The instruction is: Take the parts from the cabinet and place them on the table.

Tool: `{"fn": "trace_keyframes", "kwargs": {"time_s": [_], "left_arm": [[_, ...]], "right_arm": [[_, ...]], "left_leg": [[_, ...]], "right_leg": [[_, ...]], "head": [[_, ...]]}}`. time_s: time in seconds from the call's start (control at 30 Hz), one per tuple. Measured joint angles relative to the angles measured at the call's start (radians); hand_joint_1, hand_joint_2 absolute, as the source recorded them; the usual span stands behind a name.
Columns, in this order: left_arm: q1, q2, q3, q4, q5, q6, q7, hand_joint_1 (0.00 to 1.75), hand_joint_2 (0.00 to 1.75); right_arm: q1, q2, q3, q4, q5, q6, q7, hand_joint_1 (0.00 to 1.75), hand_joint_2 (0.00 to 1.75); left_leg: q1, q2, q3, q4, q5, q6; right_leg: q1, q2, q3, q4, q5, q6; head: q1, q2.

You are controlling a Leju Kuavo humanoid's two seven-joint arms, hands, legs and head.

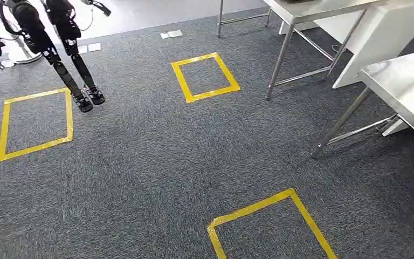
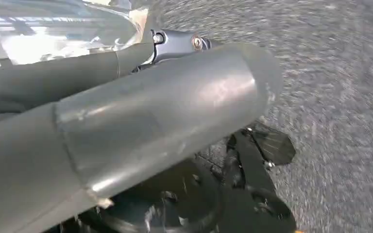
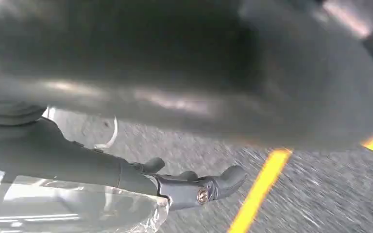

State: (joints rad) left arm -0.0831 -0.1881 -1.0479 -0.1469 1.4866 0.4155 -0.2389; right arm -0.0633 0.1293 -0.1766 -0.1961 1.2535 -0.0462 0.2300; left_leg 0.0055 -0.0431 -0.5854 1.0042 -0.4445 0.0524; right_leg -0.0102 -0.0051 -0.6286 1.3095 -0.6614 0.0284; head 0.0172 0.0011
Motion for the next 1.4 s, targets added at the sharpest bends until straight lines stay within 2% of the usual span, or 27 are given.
{"fn": "trace_keyframes", "kwargs": {"time_s": [0.03,0.1,0.13,0.17,0.27,0.3,0.37,0.4,0.47,0.5,0.53,0.6,0.63,0.67,0.8,0.83,0.97,1.0,1.03,1.07,1.1,1.13,1.17,1.2,1.33,1.37,1.4], "left_arm": [[0.000,0.000,0.000,0.000,-0.002,-0.007,0.006,0.00,0.00],[0.000,-0.001,0.000,0.000,-0.006,-0.018,0.017,0.00,0.00],[-0.001,-0.002,-0.001,0.000,-0.008,-0.020,0.020,0.00,0.00],[-0.003,-0.002,-0.001,0.000,-0.010,-0.021,0.028,0.00,0.00],[-0.002,-0.002,-0.010,0.000,-0.021,-0.025,0.052,0.00,0.00],[-0.001,-0.002,-0.017,0.000,-0.027,-0.025,0.060,0.00,0.00],[-0.002,-0.002,-0.026,0.000,-0.032,-0.025,0.073,0.00,0.00],[-0.003,-0.002,-0.029,0.000,-0.032,-0.026,0.076,0.00,0.00],[-0.003,-0.002,-0.035,0.000,-0.041,-0.029,0.084,0.00,0.00],[-0.003,-0.002,-0.040,0.000,-0.044,-0.032,0.089,0.00,0.00],[-0.002,-0.002,-0.045,0.000,-0.049,-0.037,0.091,0.00,0.00],[-0.003,0.000,-0.051,0.000,-0.053,-0.040,0.098,0.00,0.00],[-0.003,0.000,-0.054,0.000,-0.055,-0.042,0.101,0.00,0.00],[-0.004,-0.002,-0.057,0.000,-0.057,-0.047,0.102,0.00,0.00],[-0.007,-0.002,-0.068,0.000,-0.063,-0.049,0.105,0.00,0.00],[-0.007,-0.002,-0.069,0.000,-0.063,-0.049,0.106,0.00,0.00],[-0.007,-0.002,-0.069,0.000,-0.063,-0.049,0.106,0.00,0.00],[-0.007,-0.002,-0.069,0.000,-0.063,-0.049,0.106,0.00,0.00],[-0.010,-0.002,-0.071,0.000,-0.063,-0.048,0.106,0.00,0.00],[-0.011,-0.002,-0.072,0.000,-0.063,-0.048,0.106,0.00,0.00],[-0.010,-0.002,-0.072,0.000,-0.063,-0.048,0.106,0.00,0.00],[-0.010,-0.002,-0.072,0.000,-0.063,-0.048,0.106,0.00,0.00],[-0.010,-0.003,-0.073,0.000,-0.063,-0.048,0.106,0.00,0.00],[-0.011,-0.004,-0.073,0.000,-0.063,-0.048,0.106,0.00,0.00],[-0.010,-0.003,-0.073,0.000,-0.063,-0.048,0.106,0.00,0.00],[-0.010,-0.002,-0.073,0.000,-0.063,-0.048,0.106,0.00,0.00],[-0.010,-0.002,-0.073,0.000,-0.063,-0.047,0.106,0.00,0.00]], "right_arm": [[-0.001,0.001,0.000,0.000,0.000,0.000,0.000,0.00,0.00],[0.000,0.001,0.000,0.000,0.000,0.000,-0.006,0.00,0.00],[0.002,0.001,0.000,0.000,-0.003,0.000,-0.010,0.00,0.00],[0.005,0.001,0.000,0.002,-0.004,-0.003,-0.014,0.00,0.00],[0.002,0.005,0.000,0.002,-0.003,-0.009,-0.026,0.00,0.00],[0.002,0.006,0.001,0.002,-0.002,-0.009,-0.031,0.00,0.00],[0.002,0.011,0.002,0.002,0.007,-0.009,-0.032,0.00,0.00],[0.006,0.012,0.002,0.002,0.010,-0.009,-0.032,0.00,0.00],[0.010,0.013,0.002,0.002,0.012,-0.011,-0.031,0.00,0.00],[0.010,0.013,0.002,0.002,0.012,-0.014,-0.031,0.00,0.00],[0.008,0.014,0.002,0.002,0.012,-0.016,-0.031,0.00,0.00],[0.006,0.018,0.002,0.002,0.011,-0.018,-0.031,0.00,0.00],[0.006,0.019,0.002,0.002,0.010,-0.018,-0.032,0.00,0.00],[0.008,0.018,0.002,0.002,0.009,-0.019,-0.033,0.00,0.00],[0.001,0.021,0.002,0.002,0.008,-0.021,-0.040,0.00,0.00],[0.001,0.022,0.002,0.002,0.010,-0.021,-0.042,0.00,0.00],[0.001,0.022,0.002,0.002,0.010,-0.021,-0.042,0.00,0.00],[0.000,0.022,0.002,0.002,0.010,-0.021,-0.043,0.00,0.00],[0.004,0.025,0.002,0.002,0.010,-0.021,-0.045,0.00,0.00],[0.005,0.025,0.002,0.002,0.010,-0.021,-0.046,0.00,0.00],[0.007,0.024,0.002,0.002,0.009,-0.021,-0.047,0.00,0.00],[0.006,0.024,0.002,0.002,0.010,-0.021,-0.047,0.00,0.00],[0.006,0.024,0.002,0.002,0.010,-0.021,-0.046,0.00,0.00],[0.008,0.024,0.002,0.003,0.010,-0.021,-0.046,0.00,0.00],[0.004,0.023,0.002,0.003,0.010,-0.021,-0.046,0.00,0.00],[0.003,0.026,0.002,0.003,0.010,-0.021,-0.046,0.00,0.00],[0.003,0.026,0.002,0.003,0.011,-0.021,-0.046,0.00,0.00]], "left_leg": [[0.000,-0.017,0.000,0.001,0.002,-0.002],[0.001,-0.049,0.001,0.001,0.006,-0.008],[0.002,-0.061,-0.002,0.001,0.009,-0.012],[-0.007,-0.073,-0.005,0.009,0.009,-0.019],[-0.002,-0.102,-0.014,-0.001,0.017,-0.034],[0.000,-0.116,-0.020,0.003,0.021,-0.040],[-0.004,-0.011,-0.058,0.081,-0.047,-0.043],[-0.003,0.016,-0.095,0.165,-0.096,-0.048],[0.001,0.032,-0.163,0.316,-0.157,-0.055],[0.005,0.037,-0.176,0.347,-0.158,-0.058],[0.009,0.042,-0.162,0.323,-0.135,-0.062],[0.018,0.066,-0.080,0.171,-0.061,-0.067],[0.020,0.104,-0.032,0.090,-0.035,-0.069],[0.019,0.149,0.004,0.034,-0.025,-0.071],[0.004,0.088,-0.004,0.027,-0.029,-0.034],[0.012,0.082,0.000,0.021,-0.022,-0.024],[0.012,0.081,0.000,0.021,-0.022,-0.024],[0.009,0.078,0.000,0.021,-0.022,-0.023],[0.008,0.058,-0.005,0.021,-0.017,-0.009],[0.007,0.042,-0.007,0.021,-0.016,-0.007],[0.001,-0.011,-0.007,0.022,-0.014,-0.005],[0.000,-0.036,-0.003,0.022,-0.013,-0.006],[0.001,-0.050,-0.002,0.022,-0.012,-0.007],[0.000,-0.058,-0.004,0.024,-0.010,-0.012],[-0.001,-0.090,-0.016,0.018,-0.001,-0.034],[0.003,-0.072,-0.021,0.030,-0.007,-0.036],[-0.005,-0.016,-0.033,0.054,-0.033,-0.039]], "right_leg": [[-0.001,0.001,0.020,-0.039,0.024,0.008],[-0.005,0.021,0.102,-0.211,0.100,0.023],[-0.012,0.073,0.137,-0.290,0.127,0.026],[-0.008,0.102,0.138,-0.320,0.130,0.017],[-0.002,0.068,0.138,-0.321,0.137,0.000],[-0.014,0.052,0.135,-0.327,0.145,-0.012],[-0.015,0.025,0.141,-0.329,0.152,-0.030],[-0.011,0.008,0.139,-0.329,0.153,-0.034],[-0.008,-0.027,0.136,-0.328,0.152,-0.036],[-0.008,-0.043,0.136,-0.328,0.151,-0.036],[-0.009,-0.058,0.136,-0.328,0.150,-0.036],[-0.012,-0.080,0.141,-0.327,0.145,-0.031],[-0.012,-0.089,0.145,-0.325,0.141,-0.025],[0.005,-0.095,0.135,-0.319,0.131,-0.016],[0.010,-0.144,0.160,-0.318,0.121,0.007],[0.000,-0.114,0.151,-0.309,0.113,0.012],[-0.001,-0.111,0.149,-0.308,0.112,0.013],[-0.002,-0.094,0.149,-0.303,0.109,0.013],[-0.006,-0.020,0.109,-0.207,0.053,0.002],[-0.006,-0.007,0.063,-0.113,0.013,-0.003],[-0.002,0.001,0.001,-0.015,0.008,0.012],[-0.002,0.011,0.061,-0.154,0.078,0.024],[-0.004,0.037,0.100,-0.245,0.116,0.026],[-0.007,0.088,0.115,-0.296,0.132,0.021],[0.009,0.054,0.118,-0.301,0.147,-0.013],[-0.015,0.040,0.121,-0.310,0.156,-0.027],[-0.008,0.029,0.121,-0.312,0.157,-0.030]], "head": [[0.001,0.000],[0.001,0.000],[0.002,0.000],[0.001,0.000],[0.000,0.000],[0.000,0.000],[-0.006,0.000],[-0.008,0.000],[-0.007,0.000],[-0.007,0.000],[-0.007,0.000],[-0.008,0.000],[-0.008,0.000],[-0.014,0.000],[-0.002,0.000],[-0.006,0.000],[-0.006,0.000],[-0.004,0.000],[-0.001,0.000],[-0.001,0.000],[-0.002,0.000],[-0.002,0.000],[-0.001,0.000],[0.000,0.000],[-0.001,0.000],[-0.002,0.000],[-0.003,0.000]]}}
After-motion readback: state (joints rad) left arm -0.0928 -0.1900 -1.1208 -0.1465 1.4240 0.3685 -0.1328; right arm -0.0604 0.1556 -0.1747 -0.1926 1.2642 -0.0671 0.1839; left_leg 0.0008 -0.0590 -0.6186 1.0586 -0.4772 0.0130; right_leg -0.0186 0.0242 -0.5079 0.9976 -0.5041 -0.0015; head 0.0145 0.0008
